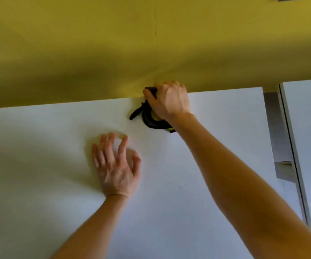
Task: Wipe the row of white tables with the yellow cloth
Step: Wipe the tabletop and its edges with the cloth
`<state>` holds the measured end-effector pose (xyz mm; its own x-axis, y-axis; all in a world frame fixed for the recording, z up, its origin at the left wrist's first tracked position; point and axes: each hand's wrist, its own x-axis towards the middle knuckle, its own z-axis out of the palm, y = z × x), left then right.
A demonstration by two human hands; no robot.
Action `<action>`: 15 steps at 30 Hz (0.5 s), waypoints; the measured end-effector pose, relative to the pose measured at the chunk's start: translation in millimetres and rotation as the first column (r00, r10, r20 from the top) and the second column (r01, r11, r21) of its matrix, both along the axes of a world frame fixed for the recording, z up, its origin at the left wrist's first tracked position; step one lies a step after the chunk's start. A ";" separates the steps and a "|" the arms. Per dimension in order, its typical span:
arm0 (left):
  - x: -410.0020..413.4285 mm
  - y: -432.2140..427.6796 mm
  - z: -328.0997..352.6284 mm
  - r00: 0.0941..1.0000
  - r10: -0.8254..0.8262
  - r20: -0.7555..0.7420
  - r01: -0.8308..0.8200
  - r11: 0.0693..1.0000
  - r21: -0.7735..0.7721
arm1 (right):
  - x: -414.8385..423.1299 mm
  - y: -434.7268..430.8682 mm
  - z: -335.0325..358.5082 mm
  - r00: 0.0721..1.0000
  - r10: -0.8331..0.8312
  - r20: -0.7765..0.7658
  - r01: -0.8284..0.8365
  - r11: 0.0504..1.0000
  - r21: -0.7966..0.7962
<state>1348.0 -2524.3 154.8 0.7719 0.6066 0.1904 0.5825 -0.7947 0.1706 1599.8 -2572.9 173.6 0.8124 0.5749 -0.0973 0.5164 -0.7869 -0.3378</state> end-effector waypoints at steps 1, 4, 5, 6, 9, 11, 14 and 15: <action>1.1 -0.1 0.8 1.000 -0.001 0.000 0.001 1.000 0.000 | 21.0 -43.0 -0.4 0.996 -0.072 0.043 0.071 0.997 0.018; 0.6 1.0 -1.3 1.000 -0.023 0.011 0.023 1.000 -0.007 | 66.6 -153.2 4.2 0.945 -0.291 0.149 0.289 0.957 0.031; 0.8 1.5 -1.5 1.000 -0.026 0.006 0.026 1.000 0.000 | 70.0 -165.9 4.0 0.920 -0.351 0.177 0.352 0.936 0.024; 1.2 2.1 -1.2 1.000 -0.026 -0.004 0.026 1.000 0.004 | 67.1 -163.4 1.5 0.892 -0.403 0.205 0.409 0.912 0.014; 0.0 3.5 1.3 0.999 -0.035 -0.038 0.035 0.999 -0.001 | 35.9 -96.3 -4.0 0.920 -0.345 0.185 0.341 0.939 0.055; 1.2 4.5 2.7 0.998 -0.035 -0.053 0.036 0.999 0.009 | 0.8 -38.1 -9.8 0.977 -0.122 0.173 0.111 0.991 0.072; 11.6 -7.7 8.6 0.999 -0.033 -0.024 0.033 0.999 -0.015 | -30.7 5.6 -7.6 0.989 -0.022 0.147 0.003 0.992 0.129; 18.5 -15.1 10.9 0.998 -0.050 -0.024 0.049 0.998 -0.026 | -29.8 7.7 -6.3 0.991 -0.007 0.135 -0.014 0.987 0.158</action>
